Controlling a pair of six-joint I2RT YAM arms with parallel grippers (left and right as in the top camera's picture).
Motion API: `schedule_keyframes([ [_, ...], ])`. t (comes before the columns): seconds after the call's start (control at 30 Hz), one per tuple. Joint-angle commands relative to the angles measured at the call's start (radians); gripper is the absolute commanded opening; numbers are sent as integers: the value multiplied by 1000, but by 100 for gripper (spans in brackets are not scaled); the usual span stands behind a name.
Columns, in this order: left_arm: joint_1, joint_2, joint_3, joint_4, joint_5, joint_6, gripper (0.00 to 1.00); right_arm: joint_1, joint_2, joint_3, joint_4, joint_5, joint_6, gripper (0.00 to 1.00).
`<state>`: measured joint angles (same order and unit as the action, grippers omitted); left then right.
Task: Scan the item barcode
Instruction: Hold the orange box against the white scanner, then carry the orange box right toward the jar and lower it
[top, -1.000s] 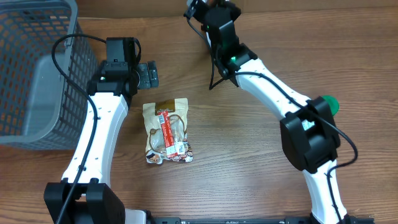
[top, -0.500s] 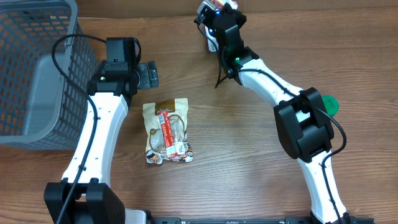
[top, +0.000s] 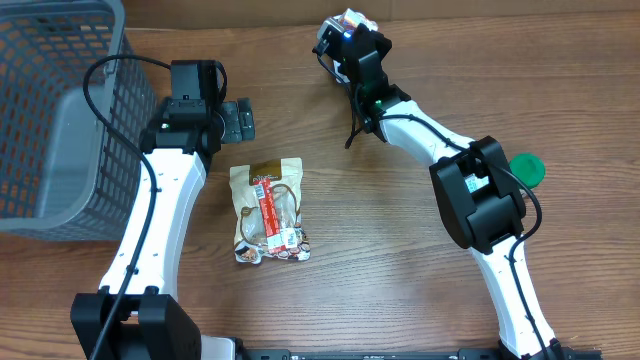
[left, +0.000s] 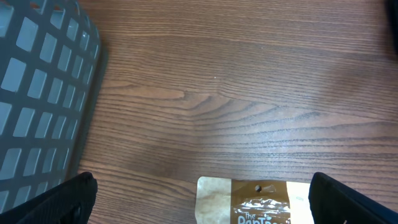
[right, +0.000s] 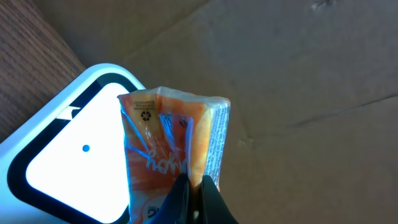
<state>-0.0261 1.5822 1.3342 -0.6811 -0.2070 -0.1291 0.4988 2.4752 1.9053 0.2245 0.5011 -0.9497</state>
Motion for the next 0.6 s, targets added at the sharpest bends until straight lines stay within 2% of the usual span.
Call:
schedule_keyframes([
  [0.0,0,0,10,3,-10,-6,100,-2,6,10,15,-9,10,4],
  [0.23,0,0,10,3,-10,-6,100,-2,6,10,33,-4,32,3],
  [0.33,0,0,10,3,-10,-6,100,4,-1,10,121,62,88,4],
  [0.57,0,0,10,3,-10,-6,100,26,-105,10,182,112,125,3],
])
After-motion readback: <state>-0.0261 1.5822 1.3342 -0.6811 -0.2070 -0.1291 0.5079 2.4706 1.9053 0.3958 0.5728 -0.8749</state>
